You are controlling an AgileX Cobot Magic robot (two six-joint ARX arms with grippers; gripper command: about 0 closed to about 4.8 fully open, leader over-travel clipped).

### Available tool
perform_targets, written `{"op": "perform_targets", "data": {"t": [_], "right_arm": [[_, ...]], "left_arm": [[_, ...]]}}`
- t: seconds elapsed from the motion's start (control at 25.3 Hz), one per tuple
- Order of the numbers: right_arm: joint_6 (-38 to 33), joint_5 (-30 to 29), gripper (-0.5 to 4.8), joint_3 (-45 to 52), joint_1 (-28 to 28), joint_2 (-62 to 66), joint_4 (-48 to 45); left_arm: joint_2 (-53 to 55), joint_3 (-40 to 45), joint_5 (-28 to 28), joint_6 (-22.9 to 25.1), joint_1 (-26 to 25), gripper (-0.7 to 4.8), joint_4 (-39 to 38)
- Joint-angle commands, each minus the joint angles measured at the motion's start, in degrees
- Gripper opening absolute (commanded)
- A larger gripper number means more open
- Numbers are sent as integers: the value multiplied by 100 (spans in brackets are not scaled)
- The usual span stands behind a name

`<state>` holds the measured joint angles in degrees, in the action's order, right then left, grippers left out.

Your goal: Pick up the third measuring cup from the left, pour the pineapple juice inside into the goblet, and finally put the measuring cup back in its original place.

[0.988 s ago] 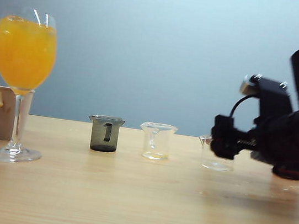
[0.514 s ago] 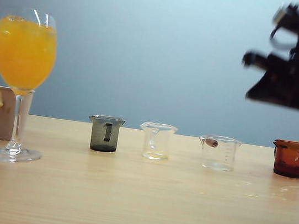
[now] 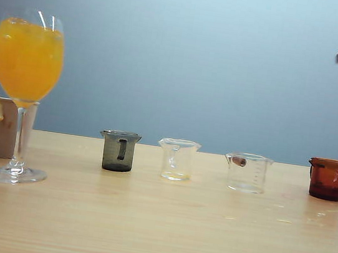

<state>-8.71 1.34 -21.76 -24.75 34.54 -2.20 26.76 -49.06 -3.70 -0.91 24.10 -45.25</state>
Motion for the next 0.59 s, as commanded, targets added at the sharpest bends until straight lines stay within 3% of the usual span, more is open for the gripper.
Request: {"op": "perform_targets", "data": {"t": [0.04, 0.2, 0.36, 0.59], "right_arm": [[17, 22, -8, 22, 4, -627, 706], [9, 153, -8, 289, 7, -1762, 1102], [9, 498, -8, 376, 9, -2264, 1440], [-33, 520, -8, 890, 15, -2271, 1403]], "left_arm": [[-120, 98, -7, 4, 0, -4, 83], [-570, 538, 7, 4, -66, -4, 122], [-1023, 1019, -15, 4, -702, -4, 267], [-1912, 2205, -15, 4, -1504, -4, 2256]]}}
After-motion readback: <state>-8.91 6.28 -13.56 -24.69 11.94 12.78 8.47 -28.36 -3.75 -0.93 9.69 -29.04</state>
